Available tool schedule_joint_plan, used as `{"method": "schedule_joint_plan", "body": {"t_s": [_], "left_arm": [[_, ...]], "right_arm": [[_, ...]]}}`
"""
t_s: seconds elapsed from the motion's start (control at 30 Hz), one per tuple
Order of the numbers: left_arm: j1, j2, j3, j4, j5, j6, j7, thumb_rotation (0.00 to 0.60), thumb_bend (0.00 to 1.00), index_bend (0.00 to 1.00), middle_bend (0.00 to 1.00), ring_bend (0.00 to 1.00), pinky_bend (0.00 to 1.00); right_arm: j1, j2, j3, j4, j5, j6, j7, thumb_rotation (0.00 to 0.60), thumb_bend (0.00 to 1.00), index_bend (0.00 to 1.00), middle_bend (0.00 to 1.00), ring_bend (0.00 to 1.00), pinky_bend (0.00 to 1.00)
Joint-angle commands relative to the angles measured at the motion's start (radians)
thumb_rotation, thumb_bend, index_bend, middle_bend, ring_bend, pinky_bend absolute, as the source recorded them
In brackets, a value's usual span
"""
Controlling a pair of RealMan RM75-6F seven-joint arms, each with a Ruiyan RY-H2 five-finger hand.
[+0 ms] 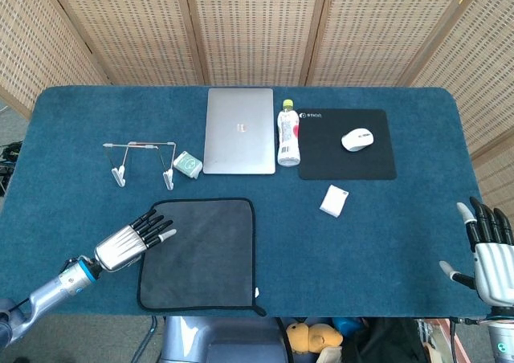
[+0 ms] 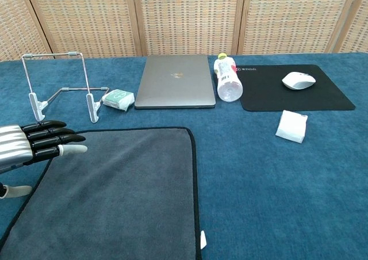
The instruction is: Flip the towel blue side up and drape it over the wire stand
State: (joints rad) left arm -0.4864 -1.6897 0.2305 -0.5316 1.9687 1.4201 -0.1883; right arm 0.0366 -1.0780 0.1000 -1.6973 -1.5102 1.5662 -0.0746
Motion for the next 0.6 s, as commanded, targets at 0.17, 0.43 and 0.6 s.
{"method": "schedule_joint_plan", "body": {"t_s": [0.17,0.43,0.6], "left_arm": [[-0.009,-0.016,0.014,0.034,0.008,0.037,0.034,0.600,0.30,0.00,0.00,0.00,0.00],[-0.015,-0.033,0.032,0.069,0.005,0.039,0.030,0.600,0.30,0.00,0.00,0.00,0.00],[-0.021,-0.034,0.039,0.078,0.003,0.045,0.033,0.600,0.34,0.00,0.00,0.00,0.00]], "right_arm": [[0.000,0.001,-0.001,0.001,-0.001,0.001,0.003,0.600,0.00,0.00,0.00,0.00,0.00],[-0.002,0.000,-0.002,-0.001,-0.003,0.004,-0.002,0.600,0.00,0.00,0.00,0.00,0.00],[-0.002,0.000,-0.001,-0.002,-0.003,0.007,-0.002,0.600,0.00,0.00,0.00,0.00,0.00]]}}
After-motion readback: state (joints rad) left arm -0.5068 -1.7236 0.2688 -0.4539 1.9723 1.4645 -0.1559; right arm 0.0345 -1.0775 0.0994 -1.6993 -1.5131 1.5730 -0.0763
